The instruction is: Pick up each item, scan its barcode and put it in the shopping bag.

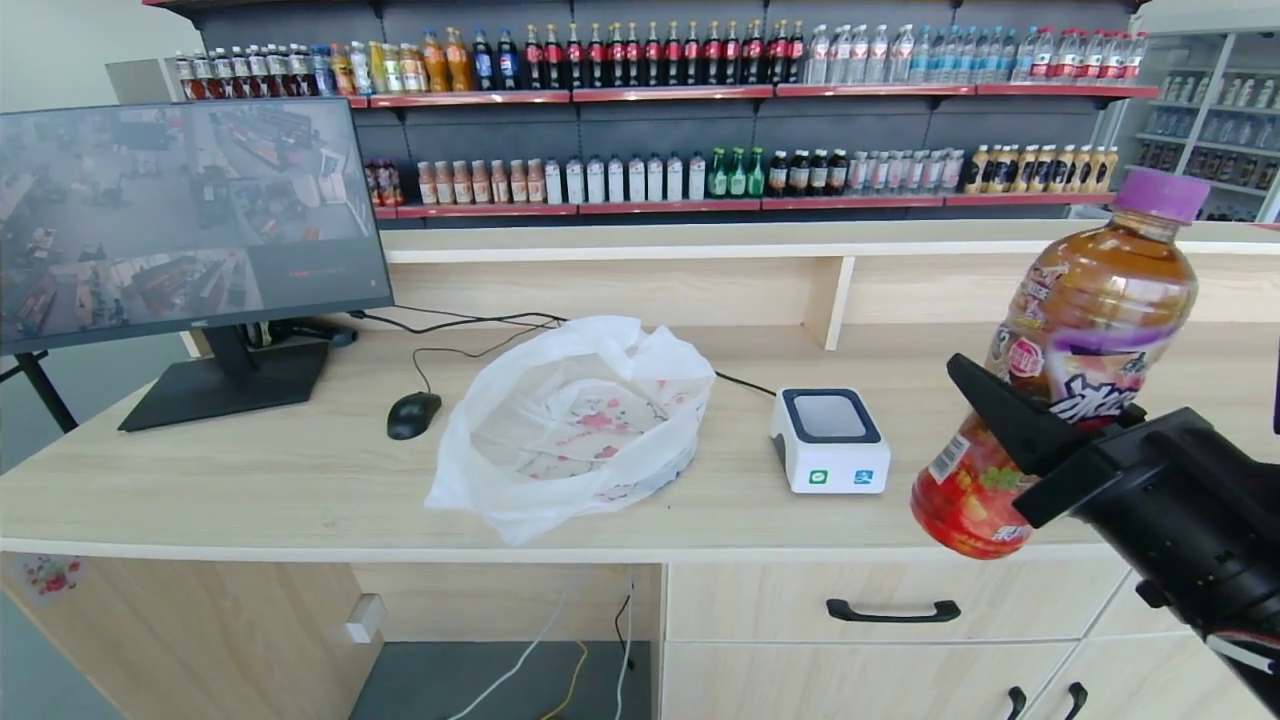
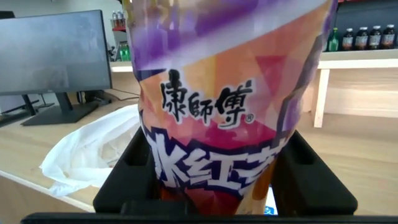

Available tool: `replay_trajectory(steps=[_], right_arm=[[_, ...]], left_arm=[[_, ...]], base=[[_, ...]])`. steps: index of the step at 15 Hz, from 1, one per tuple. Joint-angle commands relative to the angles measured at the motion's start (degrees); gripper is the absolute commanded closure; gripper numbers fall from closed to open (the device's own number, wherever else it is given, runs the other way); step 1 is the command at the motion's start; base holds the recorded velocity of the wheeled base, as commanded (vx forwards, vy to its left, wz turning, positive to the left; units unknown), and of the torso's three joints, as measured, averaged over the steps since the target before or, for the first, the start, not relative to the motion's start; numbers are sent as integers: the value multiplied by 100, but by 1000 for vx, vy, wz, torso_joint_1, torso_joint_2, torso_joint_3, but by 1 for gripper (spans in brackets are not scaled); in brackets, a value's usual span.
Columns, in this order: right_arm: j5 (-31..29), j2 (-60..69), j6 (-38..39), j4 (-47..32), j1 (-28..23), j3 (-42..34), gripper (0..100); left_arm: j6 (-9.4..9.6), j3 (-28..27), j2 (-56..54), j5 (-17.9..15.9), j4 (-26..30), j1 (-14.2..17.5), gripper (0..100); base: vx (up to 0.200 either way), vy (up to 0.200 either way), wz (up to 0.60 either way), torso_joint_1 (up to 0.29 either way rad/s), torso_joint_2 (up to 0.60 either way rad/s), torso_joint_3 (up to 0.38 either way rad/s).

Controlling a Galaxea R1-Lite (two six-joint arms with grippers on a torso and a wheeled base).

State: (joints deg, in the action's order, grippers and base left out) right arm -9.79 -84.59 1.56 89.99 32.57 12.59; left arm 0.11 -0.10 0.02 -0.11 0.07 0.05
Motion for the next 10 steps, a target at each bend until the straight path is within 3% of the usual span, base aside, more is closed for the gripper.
replay_trajectory(steps=[1, 3, 5, 7, 8, 10], right_arm=[[12, -189, 2, 1, 74, -90, 100], [126, -435, -7, 1, 65, 226, 100], [645, -629, -165, 1, -32, 472, 100], [1234, -963, -789, 1, -454, 639, 100], [1304, -1147, -1395, 1, -867, 903, 100], [1278, -1367, -1729, 1, -946, 1307, 100]], left_arm=[[7, 1, -2, 2, 1, -5, 0], [7, 1, -2, 2, 1, -5, 0], [7, 1, -2, 2, 1, -5, 0], [7, 10, -2, 2, 1, -5, 0], [7, 1, -2, 2, 1, -5, 0], [-2, 1, -2, 2, 1, -5, 0]], base=[[0, 0, 0, 0, 0, 0], [0, 0, 0, 0, 0, 0], [0, 0, 0, 0, 0, 0], [0, 0, 0, 0, 0, 0], [0, 0, 0, 0, 0, 0], [0, 0, 0, 0, 0, 0]])
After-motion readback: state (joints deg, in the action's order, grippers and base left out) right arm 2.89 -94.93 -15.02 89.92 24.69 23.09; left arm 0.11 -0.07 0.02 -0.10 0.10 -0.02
